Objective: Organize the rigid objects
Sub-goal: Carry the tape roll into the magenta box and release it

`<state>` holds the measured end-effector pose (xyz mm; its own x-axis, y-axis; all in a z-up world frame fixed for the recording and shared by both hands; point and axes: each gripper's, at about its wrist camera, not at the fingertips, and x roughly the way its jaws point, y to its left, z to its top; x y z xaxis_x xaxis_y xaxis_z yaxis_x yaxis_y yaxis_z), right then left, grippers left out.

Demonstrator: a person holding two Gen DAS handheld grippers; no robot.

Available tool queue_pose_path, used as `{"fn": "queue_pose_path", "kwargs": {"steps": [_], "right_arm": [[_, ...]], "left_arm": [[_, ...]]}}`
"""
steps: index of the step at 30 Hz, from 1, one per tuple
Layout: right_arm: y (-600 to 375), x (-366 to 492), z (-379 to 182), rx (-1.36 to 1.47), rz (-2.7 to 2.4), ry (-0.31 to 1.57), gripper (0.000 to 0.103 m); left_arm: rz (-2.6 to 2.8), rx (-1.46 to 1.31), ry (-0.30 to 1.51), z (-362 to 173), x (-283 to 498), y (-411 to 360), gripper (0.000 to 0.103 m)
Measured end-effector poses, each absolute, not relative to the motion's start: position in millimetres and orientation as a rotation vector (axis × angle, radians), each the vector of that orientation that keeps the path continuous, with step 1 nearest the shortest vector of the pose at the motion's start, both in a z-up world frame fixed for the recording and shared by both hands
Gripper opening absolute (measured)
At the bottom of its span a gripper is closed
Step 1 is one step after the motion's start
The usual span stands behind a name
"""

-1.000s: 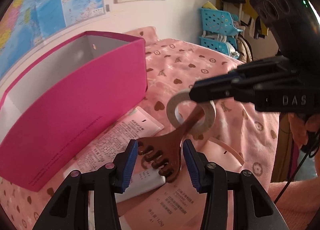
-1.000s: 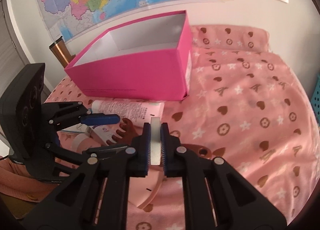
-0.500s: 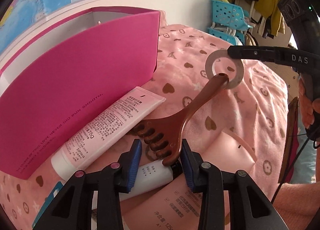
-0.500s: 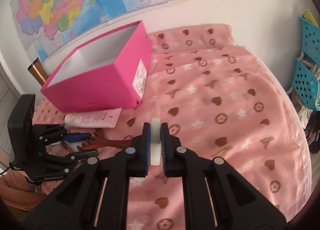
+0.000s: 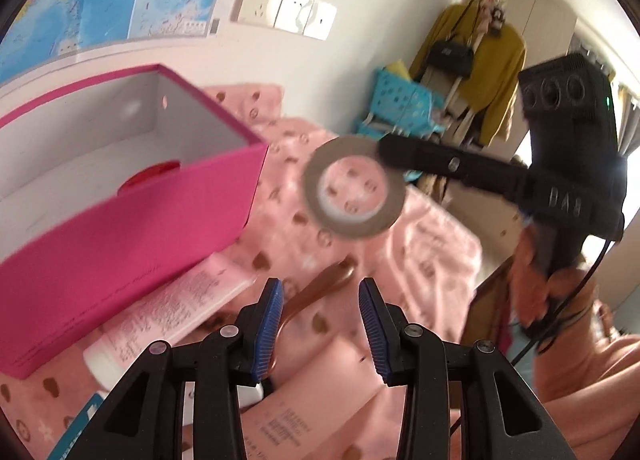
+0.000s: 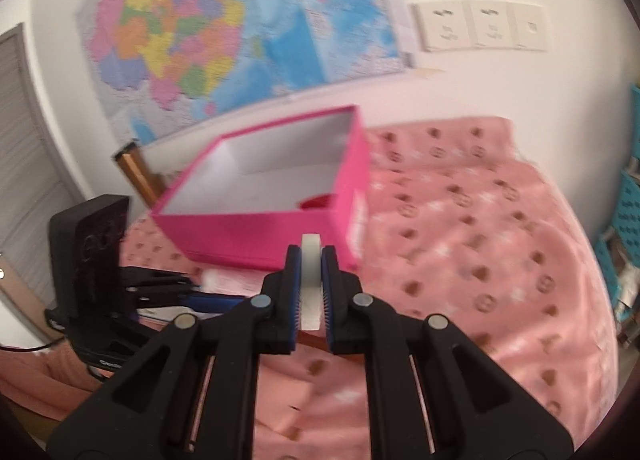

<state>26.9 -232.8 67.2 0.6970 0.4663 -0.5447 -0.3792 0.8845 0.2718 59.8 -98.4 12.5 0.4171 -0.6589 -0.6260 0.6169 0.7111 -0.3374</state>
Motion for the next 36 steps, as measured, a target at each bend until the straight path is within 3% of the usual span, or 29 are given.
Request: {"fn": "queue_pose_path", "kwargs": {"steps": [14, 33, 34, 36], "right_arm": [[-197.1, 77.9, 85.7, 0.239, 0.615, 0.594, 0.012], [-183.7, 154.4, 48.3, 0.288, 0.556, 0.693, 0.013], [-182.1, 154.9, 46.9, 0.259, 0.523, 0.698, 0.014], [-179.9, 153.0, 46.1, 0.19, 0.441, 0.694, 0.032]], "left_arm": [[-0.696, -0.094, 0.73, 55.7, 96.5, -77.1, 0.04], [-0.56, -0.06, 0.791, 45.5, 151.7, -68.3, 0.04], [-0.544, -0.051, 0.793, 44.2, 152.1, -69.0, 0.04], [-0.526, -0.04, 0.791, 42.1, 149.8, -69.1, 0.04]]}}
